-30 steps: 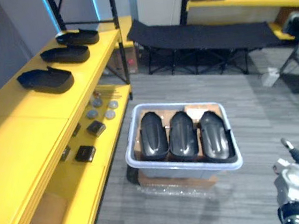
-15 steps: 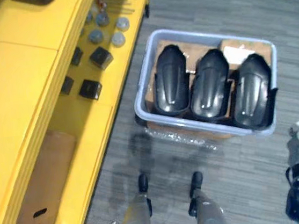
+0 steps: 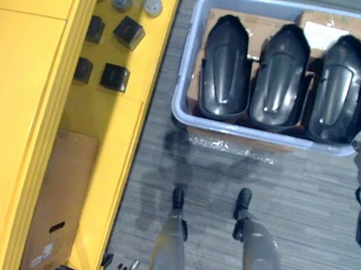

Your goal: Walk over and take plastic housings, then place them on the shelf

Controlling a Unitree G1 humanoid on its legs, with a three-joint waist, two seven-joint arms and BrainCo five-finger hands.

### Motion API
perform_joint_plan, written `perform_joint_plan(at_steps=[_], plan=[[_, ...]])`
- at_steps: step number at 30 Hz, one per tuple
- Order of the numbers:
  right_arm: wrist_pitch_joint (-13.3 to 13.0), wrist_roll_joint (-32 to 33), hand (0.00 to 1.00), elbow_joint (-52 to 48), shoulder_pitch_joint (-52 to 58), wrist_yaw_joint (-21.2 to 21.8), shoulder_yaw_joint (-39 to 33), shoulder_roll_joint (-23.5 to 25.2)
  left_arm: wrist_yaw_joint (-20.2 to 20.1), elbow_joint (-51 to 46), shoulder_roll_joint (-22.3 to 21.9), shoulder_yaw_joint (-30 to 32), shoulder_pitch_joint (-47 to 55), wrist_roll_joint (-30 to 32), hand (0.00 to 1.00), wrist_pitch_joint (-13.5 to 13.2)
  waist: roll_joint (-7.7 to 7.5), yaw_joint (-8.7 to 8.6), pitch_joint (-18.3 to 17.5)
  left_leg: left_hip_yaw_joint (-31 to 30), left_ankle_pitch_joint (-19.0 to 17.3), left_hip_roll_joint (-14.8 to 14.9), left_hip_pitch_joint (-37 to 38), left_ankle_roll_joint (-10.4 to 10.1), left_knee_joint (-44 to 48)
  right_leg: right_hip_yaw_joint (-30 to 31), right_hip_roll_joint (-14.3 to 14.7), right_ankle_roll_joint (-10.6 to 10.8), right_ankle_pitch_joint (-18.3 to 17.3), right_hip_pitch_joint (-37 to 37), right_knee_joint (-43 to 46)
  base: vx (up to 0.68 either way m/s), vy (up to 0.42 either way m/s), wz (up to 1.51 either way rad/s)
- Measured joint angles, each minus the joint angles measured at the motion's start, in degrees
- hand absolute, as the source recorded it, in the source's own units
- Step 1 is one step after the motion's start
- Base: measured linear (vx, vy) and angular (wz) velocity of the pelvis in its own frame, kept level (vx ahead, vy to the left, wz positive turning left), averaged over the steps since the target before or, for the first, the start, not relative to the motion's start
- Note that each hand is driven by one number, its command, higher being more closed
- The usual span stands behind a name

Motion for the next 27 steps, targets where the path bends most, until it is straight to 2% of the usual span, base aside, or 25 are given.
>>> perform_joint_plan(at_steps=[3, 10, 11, 22, 27], plan=[[1.42, -0.02, 0.00, 0.31, -0.53, 1.31, 0.46, -2.15, -0.24, -0.01, 0.01, 0.08, -0.67, -0.04, 0.00, -0.19, 0.19, 0.56, 0.18, -0.25, 0.18, -0.05, -0.57, -0.01, 0.00, 0.06, -0.23, 0.09, -0.35, -1.06, 1.08, 0.00, -0.003, 0.01], [3.54, -0.10, 0.00, 1.01, -2.74, 2.20, 1.76, -2.27, -0.33, -0.66, 0.07, 0.25, -2.44, -0.05, 0.00, -0.77, -0.12, 1.05, 0.46, -1.13, 0.56, 0.07, -3.31, -0.31, 0.47, -0.18, -0.64, -0.24, -2.11, -4.64, 4.70, 0.00, -0.016, 0.06], [3.88, -0.13, 1.00, 1.01, -2.92, 2.20, 1.81, -2.27, -0.32, -1.02, 0.07, 0.27, -2.44, -0.05, 0.00, -0.78, -0.22, 1.22, 0.51, -1.11, 0.56, 0.10, -3.52, -0.31, 0.55, -0.18, -0.64, -0.40, -2.22, -4.92, 4.94, 0.01, -0.005, 0.03], [8.34, -4.28, 1.00, 2.40, -3.65, 4.60, 3.67, -2.38, -0.35, -2.76, 0.02, 2.46, -3.78, -1.75, 0.00, -1.31, -0.56, 2.07, 0.71, -1.39, 0.50, 0.12, -6.37, -0.47, 2.59, -0.18, -1.52, -0.51, -4.25, -8.46, 9.59, -0.02, -0.007, 0.02], [9.10, -5.21, 1.00, 2.73, -3.63, 6.26, 3.91, -2.47, -0.33, -4.74, 0.02, 2.46, -4.01, -1.61, 0.00, -1.66, -0.57, 2.32, 0.72, -1.72, 0.48, 0.29, -6.46, -0.50, 3.00, -0.48, -1.65, -0.48, -4.81, -8.46, 10.42, -0.01, -0.008, 0.04]])
